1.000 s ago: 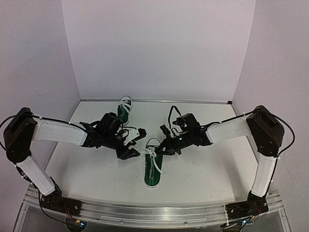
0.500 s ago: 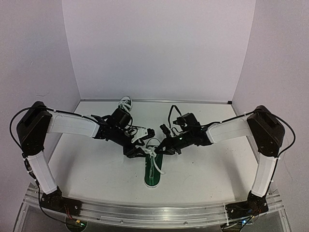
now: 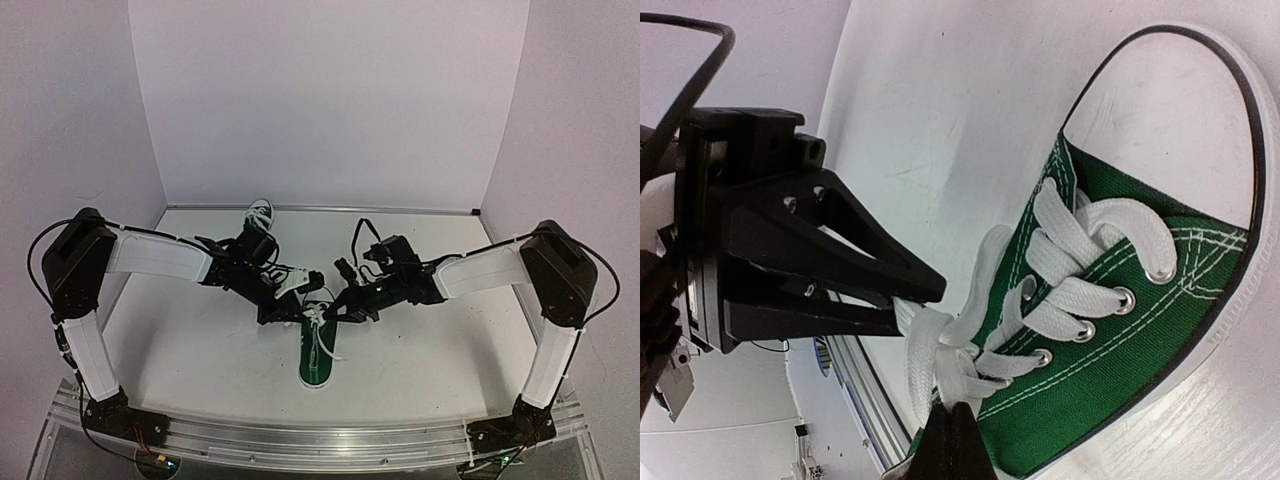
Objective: Tie the shoes
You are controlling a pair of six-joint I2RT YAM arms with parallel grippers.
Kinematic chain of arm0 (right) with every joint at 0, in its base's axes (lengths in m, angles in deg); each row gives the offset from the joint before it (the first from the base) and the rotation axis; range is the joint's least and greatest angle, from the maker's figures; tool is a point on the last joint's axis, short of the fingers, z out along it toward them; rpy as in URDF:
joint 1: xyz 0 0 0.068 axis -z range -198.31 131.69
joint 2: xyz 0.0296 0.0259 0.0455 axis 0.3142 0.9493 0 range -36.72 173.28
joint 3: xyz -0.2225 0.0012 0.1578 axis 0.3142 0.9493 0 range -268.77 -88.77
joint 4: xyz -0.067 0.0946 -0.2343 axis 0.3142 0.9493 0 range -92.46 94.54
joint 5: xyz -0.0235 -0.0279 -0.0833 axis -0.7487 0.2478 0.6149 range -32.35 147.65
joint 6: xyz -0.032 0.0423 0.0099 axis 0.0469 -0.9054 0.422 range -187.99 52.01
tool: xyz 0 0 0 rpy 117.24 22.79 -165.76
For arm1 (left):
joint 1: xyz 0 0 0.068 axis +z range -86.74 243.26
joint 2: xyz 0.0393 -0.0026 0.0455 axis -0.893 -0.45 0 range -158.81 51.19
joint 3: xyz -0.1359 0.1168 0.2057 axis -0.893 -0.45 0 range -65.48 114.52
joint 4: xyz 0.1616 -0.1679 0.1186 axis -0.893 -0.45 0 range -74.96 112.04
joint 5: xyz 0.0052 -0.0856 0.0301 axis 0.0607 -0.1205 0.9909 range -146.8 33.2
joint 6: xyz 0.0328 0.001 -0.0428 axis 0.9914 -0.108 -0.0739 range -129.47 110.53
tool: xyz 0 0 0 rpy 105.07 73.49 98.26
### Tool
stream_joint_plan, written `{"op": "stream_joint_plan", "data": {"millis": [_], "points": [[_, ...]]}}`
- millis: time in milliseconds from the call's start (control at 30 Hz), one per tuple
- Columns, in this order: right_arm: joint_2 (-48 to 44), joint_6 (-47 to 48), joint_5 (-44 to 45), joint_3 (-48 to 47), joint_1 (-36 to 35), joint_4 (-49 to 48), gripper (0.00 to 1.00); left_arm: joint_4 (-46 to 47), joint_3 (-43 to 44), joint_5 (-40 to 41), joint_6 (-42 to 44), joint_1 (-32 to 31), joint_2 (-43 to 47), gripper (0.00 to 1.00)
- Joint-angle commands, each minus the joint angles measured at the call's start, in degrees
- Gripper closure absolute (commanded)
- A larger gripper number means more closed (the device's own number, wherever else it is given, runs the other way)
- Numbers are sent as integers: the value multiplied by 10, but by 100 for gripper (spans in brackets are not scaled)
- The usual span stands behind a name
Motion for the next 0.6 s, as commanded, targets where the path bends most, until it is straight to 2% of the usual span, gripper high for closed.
{"op": "stream_joint_plan", "data": {"millis": [0, 100, 300, 567], "points": [[-42, -4, 19, 19, -5, -22, 100, 13, -12, -13, -10, -5, 27, 93], [-57, -28, 35, 43, -6, -51, 100, 19, -22, -4, -15, -15, 31, 100], [-73, -68, 64, 91, -8, -100, 100, 26, -37, 23, -26, -27, 33, 100], [-102, -81, 111, 131, -7, -106, 100, 39, -62, 80, -35, -24, 57, 100]]}}
